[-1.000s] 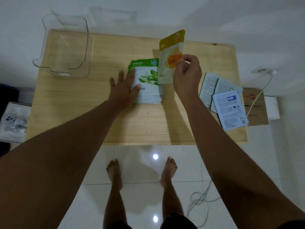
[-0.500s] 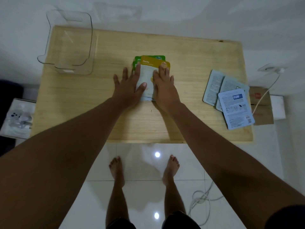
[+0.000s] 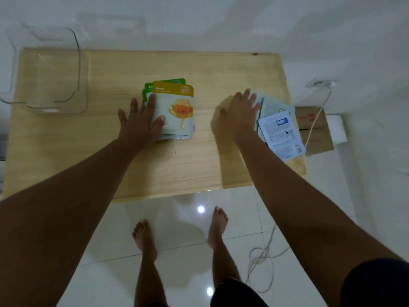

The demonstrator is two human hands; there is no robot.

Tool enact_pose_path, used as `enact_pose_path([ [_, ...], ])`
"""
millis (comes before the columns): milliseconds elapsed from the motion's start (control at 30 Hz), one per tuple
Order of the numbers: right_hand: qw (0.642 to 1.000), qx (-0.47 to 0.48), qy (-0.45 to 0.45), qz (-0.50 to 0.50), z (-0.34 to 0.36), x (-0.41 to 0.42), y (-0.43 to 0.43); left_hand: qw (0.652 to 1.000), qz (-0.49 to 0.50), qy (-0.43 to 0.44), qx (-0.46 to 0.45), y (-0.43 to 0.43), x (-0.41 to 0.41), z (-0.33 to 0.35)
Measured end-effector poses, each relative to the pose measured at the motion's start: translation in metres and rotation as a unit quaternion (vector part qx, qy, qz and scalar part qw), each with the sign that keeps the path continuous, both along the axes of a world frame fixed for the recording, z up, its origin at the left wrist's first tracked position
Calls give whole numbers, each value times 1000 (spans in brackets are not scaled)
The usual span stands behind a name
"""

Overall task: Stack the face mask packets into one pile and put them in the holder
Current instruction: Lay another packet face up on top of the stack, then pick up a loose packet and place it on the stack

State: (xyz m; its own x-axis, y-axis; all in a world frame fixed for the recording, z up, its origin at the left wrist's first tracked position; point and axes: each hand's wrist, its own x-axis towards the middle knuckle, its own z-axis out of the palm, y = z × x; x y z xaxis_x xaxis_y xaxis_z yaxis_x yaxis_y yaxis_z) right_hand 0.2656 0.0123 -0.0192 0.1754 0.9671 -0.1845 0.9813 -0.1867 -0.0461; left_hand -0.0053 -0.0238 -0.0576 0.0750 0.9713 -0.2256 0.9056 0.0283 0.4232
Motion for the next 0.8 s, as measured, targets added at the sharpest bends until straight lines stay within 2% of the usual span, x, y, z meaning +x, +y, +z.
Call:
enact_pose_path([
  [100, 996, -39, -14, -81, -6, 32, 0, 1000, 3, -1, 2, -1, 1, 1],
  [267, 978, 10, 141, -153, -18, 42, -11, 1000, 6, -1, -2, -3, 3, 3],
  [367, 980, 25, 148, -128, -21, 36, -15, 1000, 10, -9, -1, -3, 4, 3],
  [533, 991, 96, 87, -25, -19, 32, -19, 1000, 9, -4, 2, -2, 3, 1],
  [733, 989, 95, 115, -10, -3, 35, -16, 1000, 11, -4, 3, -3, 4, 1],
  [800, 977, 140, 159, -11, 12, 27, -16, 1000, 9, -5, -1, -3, 3, 2],
])
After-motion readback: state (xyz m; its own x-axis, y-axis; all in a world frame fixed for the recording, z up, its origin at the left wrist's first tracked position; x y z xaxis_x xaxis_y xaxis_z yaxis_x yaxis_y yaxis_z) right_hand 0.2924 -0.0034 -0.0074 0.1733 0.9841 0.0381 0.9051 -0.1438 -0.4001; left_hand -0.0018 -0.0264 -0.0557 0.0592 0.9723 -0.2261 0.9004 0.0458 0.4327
